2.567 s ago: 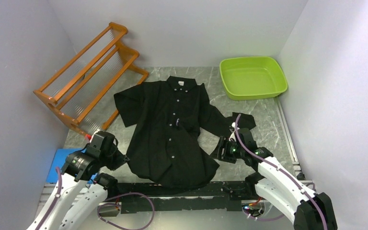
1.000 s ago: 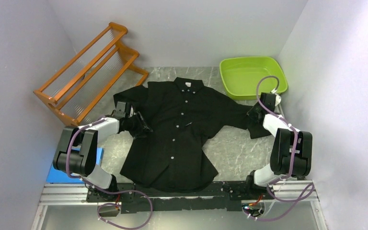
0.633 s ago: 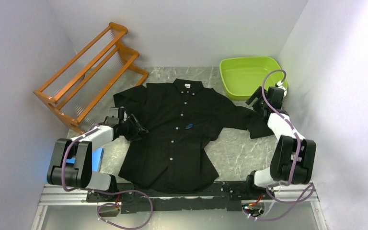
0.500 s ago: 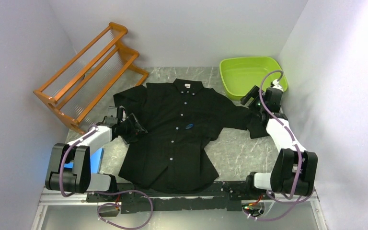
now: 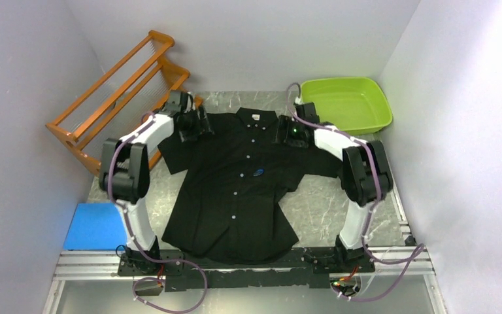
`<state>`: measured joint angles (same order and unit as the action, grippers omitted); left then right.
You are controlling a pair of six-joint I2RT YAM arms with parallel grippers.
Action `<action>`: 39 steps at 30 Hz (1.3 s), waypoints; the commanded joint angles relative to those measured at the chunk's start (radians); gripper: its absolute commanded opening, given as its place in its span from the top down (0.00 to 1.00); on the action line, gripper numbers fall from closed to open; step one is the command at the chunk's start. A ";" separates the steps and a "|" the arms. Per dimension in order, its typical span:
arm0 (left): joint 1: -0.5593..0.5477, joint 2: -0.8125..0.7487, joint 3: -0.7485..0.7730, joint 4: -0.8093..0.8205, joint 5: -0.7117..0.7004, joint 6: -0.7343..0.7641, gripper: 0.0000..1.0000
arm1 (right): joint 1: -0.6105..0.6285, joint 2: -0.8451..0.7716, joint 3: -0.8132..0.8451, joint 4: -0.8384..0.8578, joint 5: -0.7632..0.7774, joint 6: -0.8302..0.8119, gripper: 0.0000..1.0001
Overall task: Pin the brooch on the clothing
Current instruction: Flatten out the clothes at the center of the board.
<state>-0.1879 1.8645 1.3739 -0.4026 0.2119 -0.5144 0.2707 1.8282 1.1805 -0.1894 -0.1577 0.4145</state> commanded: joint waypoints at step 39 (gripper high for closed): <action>-0.034 -0.357 -0.241 -0.071 -0.133 -0.087 0.14 | -0.042 -0.430 -0.227 -0.030 -0.239 0.034 0.10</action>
<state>-0.1944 1.6501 1.2331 -0.4320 0.1860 -0.5919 0.2180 1.5127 1.2358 -0.2729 -0.3706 0.3943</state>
